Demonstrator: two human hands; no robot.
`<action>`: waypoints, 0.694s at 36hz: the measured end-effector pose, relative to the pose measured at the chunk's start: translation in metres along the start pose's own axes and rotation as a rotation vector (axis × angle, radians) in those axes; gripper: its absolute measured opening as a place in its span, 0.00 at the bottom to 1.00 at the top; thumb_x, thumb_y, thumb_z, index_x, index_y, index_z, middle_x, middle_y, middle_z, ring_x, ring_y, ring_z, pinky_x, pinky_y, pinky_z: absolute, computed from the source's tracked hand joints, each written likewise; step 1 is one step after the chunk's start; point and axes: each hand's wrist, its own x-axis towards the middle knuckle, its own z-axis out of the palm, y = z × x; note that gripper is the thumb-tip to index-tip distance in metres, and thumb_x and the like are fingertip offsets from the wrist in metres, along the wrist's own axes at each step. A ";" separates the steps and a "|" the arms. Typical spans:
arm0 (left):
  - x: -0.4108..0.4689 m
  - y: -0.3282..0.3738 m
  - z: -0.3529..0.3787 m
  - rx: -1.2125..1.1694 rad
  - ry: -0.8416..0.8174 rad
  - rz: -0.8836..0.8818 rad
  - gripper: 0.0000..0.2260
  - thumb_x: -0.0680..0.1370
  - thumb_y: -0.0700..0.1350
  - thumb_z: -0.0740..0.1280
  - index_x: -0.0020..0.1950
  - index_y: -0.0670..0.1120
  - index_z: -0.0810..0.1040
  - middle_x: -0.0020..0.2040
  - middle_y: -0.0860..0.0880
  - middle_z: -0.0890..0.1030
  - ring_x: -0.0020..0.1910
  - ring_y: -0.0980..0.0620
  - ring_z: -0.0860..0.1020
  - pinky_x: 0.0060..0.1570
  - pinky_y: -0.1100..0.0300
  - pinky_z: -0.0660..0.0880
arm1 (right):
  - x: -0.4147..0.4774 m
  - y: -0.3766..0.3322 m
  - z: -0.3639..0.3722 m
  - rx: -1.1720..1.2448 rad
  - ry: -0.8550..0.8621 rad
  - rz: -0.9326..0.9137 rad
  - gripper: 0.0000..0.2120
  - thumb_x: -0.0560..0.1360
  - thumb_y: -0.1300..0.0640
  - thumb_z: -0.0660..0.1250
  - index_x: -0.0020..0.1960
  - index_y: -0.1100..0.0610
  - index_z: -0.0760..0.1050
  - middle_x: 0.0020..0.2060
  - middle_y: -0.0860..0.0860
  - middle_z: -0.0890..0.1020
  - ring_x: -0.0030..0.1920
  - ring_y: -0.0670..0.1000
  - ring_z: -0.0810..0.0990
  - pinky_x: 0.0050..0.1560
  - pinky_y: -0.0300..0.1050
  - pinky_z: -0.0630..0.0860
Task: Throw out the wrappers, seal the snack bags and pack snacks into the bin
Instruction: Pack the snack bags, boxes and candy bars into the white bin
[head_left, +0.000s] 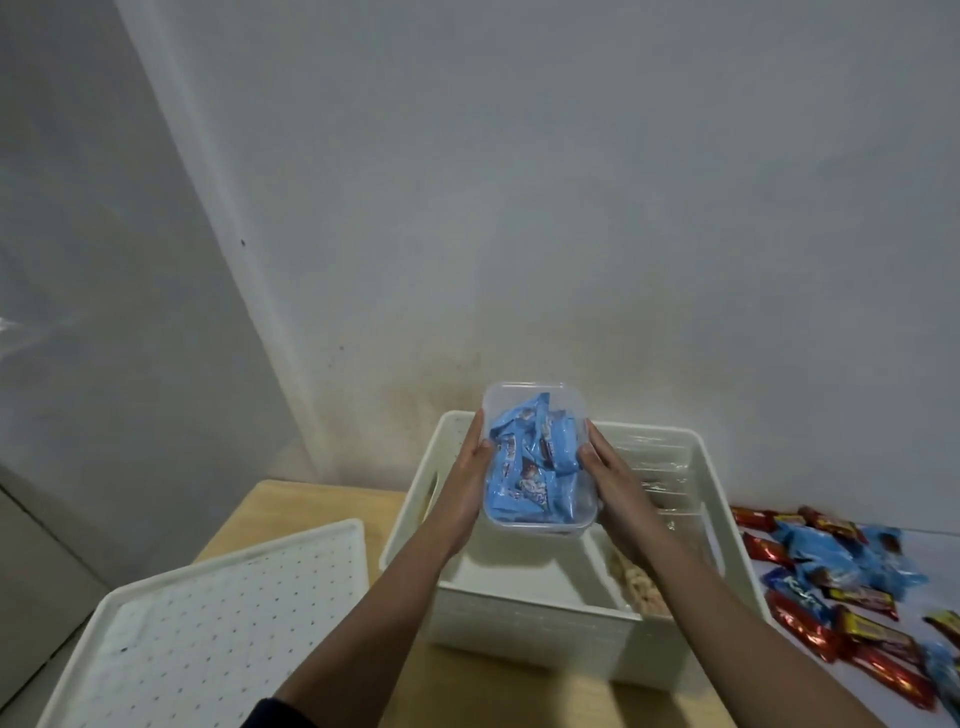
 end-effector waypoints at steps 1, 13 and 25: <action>0.003 -0.009 -0.006 0.018 -0.004 -0.025 0.24 0.77 0.60 0.59 0.72 0.62 0.57 0.71 0.47 0.68 0.64 0.45 0.74 0.61 0.39 0.72 | 0.004 0.008 0.003 -0.014 0.019 0.035 0.21 0.79 0.50 0.57 0.72 0.42 0.61 0.66 0.51 0.74 0.54 0.54 0.81 0.50 0.56 0.81; 0.036 -0.059 -0.029 0.051 -0.159 -0.166 0.21 0.82 0.46 0.54 0.74 0.55 0.54 0.67 0.48 0.71 0.54 0.55 0.80 0.48 0.59 0.80 | 0.039 0.062 0.008 -0.126 0.146 0.400 0.24 0.81 0.57 0.56 0.73 0.41 0.57 0.62 0.52 0.76 0.50 0.52 0.78 0.48 0.52 0.77; 0.051 -0.062 -0.015 0.242 -0.190 -0.428 0.24 0.82 0.46 0.51 0.76 0.54 0.43 0.72 0.43 0.63 0.56 0.49 0.73 0.48 0.56 0.72 | 0.051 0.078 0.000 -0.327 0.142 0.617 0.29 0.80 0.57 0.57 0.74 0.38 0.48 0.62 0.54 0.74 0.49 0.53 0.76 0.54 0.56 0.73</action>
